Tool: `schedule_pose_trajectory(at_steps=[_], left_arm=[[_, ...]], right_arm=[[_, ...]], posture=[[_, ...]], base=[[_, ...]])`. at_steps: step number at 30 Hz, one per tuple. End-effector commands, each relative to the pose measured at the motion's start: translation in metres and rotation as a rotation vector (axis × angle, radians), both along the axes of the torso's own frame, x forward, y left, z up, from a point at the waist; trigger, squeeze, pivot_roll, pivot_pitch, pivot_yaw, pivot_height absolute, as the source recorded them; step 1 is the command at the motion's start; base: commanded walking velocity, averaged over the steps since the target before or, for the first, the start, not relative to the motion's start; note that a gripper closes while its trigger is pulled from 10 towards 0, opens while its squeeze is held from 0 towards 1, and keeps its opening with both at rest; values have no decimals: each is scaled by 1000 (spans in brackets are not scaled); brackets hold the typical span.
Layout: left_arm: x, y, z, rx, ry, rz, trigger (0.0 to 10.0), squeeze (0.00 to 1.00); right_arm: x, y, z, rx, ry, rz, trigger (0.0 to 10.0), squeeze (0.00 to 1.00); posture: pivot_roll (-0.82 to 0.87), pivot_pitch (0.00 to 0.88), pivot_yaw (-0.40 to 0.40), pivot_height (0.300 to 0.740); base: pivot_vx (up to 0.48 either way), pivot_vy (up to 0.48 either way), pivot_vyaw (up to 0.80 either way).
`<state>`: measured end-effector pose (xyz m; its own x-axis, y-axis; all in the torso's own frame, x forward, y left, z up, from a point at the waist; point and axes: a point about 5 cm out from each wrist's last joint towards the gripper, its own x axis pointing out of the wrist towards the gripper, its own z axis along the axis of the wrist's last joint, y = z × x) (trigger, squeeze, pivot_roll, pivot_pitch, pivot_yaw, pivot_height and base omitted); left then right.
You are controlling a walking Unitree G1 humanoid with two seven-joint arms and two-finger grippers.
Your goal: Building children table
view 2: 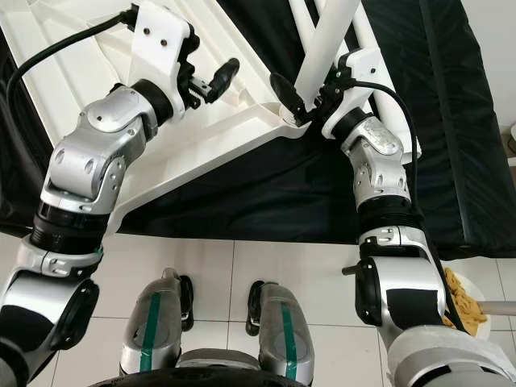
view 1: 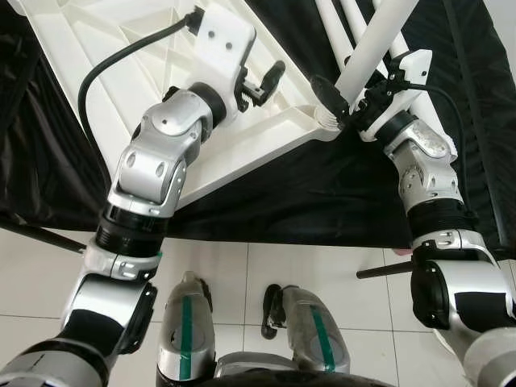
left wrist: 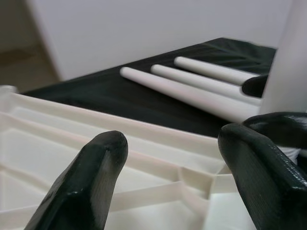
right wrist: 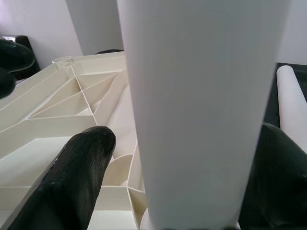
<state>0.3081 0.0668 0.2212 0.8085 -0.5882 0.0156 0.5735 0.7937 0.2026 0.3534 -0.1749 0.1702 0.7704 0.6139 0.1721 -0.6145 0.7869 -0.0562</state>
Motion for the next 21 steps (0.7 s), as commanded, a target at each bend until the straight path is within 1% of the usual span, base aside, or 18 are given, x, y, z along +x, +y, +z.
schedule_pose_trajectory(at_steps=[1, 2, 3, 5, 6, 7, 12, 21], left_arm=[[-10, -11, -3, 31, 16, -166, 10000, 0], [-17, -14, -6, 49, 18, -220, 10000, 0], [-17, -14, -6, 49, 18, -220, 10000, 0], [-28, -19, -11, 74, 29, -309, 10000, 0], [-28, -19, -11, 74, 29, -309, 10000, 0], [-32, -20, -14, 84, 35, -339, 10000, 0], [-38, -19, -20, 114, 53, -380, 10000, 0], [-40, -18, -22, 134, 56, -389, 10000, 0]], right_arm=[[1, -3, -1, -10, 15, 2, 10000, 0], [1, -4, 0, -12, 17, 3, 10000, 0], [1, -4, 0, -12, 17, 3, 10000, 0], [2, -5, 0, -15, 21, 2, 10000, 0], [2, -5, 0, -15, 21, 2, 10000, 0], [3, -6, 0, -16, 22, 3, 10000, 0], [4, -8, 1, -18, 29, 5, 10000, 0], [5, -12, 0, -31, 36, 12, 10000, 0]], posture=[[86, 80, -40, 740], [86, 80, -40, 740], [86, 80, -40, 740], [86, 77, -38, 740], [86, 77, -38, 740], [86, 75, -38, 740], [85, 71, -36, 740], [86, 66, -35, 740]], base=[[0, 0, 0], [0, 0, 0], [0, 0, 0], [0, 0, 0], [0, 0, 0], [0, 0, 0], [0, 0, 0], [0, 0, 0]])
